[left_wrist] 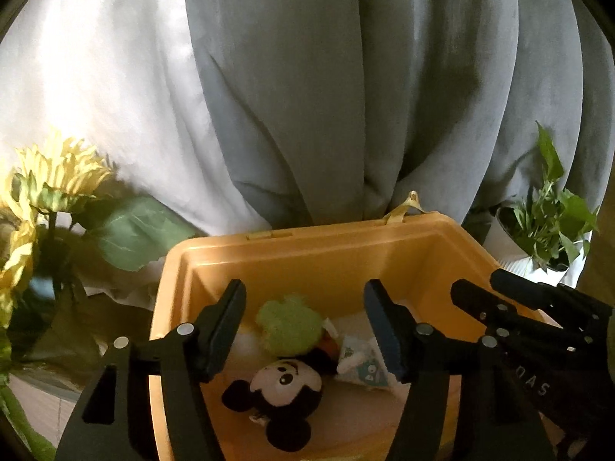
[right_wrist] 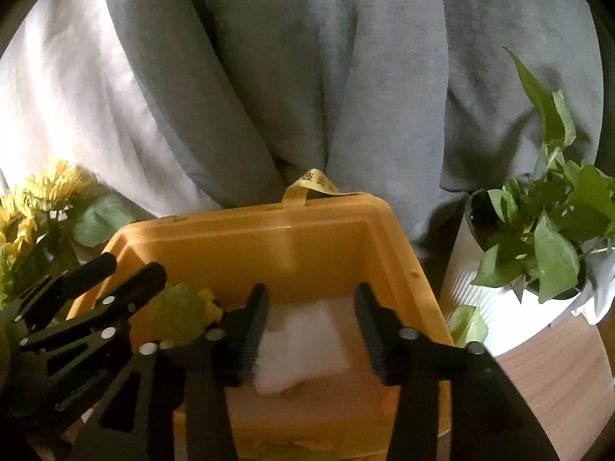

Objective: Organize soft objects
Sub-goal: 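Open both tools to drop the frog sponge and napkin into the crate, then withdraw both tools from the crate toward the soft items on the table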

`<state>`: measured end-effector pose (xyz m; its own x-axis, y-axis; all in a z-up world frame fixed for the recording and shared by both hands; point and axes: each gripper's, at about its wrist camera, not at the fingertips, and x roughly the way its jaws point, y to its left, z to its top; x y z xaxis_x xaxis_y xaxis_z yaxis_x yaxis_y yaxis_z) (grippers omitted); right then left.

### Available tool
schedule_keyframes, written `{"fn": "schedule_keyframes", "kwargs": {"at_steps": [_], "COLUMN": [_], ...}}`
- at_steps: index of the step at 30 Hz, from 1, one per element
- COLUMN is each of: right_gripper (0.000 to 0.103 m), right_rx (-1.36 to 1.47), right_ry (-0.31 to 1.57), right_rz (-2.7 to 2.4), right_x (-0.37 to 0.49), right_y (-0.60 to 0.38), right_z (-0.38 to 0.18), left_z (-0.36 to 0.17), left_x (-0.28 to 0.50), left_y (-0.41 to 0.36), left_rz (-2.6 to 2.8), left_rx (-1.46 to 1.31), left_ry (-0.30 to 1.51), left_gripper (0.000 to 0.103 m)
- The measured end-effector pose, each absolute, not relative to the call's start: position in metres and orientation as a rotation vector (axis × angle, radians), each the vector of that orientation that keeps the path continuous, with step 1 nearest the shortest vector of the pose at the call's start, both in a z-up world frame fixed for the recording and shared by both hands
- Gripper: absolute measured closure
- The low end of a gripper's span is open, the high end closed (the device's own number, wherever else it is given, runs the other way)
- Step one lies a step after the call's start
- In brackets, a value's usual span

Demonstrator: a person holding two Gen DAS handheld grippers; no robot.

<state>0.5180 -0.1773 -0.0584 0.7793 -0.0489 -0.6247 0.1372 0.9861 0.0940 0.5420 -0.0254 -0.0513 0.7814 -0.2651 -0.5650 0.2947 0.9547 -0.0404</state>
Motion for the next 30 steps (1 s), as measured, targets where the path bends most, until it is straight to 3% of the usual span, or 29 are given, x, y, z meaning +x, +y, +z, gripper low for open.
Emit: {"fn": "schedule_keyframes", "kwargs": {"at_steps": [5,13,24,30], "right_gripper": [0.053,0.044,0.030,0.029], "right_rx": [0.139,0.154,0.150,0.149], "right_ry": [0.664,0.631,0.534,0.496], "right_rz": [-0.097,-0.126,-0.215,-0.240], "right_x": [0.509,0.482,0.428,0.398], "right_y": [-0.179,-0.182,-0.184,-0.186], "right_z": [-0.054,-0.040,-0.007,0.005], "left_z": [-0.042,-0.018,0.009,0.016], "left_x": [0.530,0.498,0.448,0.417], "left_y": [-0.023,-0.016,-0.006,-0.005], "left_rz": [-0.294,-0.263,-0.239,-0.233], "left_rx": [0.058,0.060,0.064,0.054], "left_ry": [0.568,0.495,0.411,0.391], "left_gripper": [0.027,0.013,0.009,0.009]}}
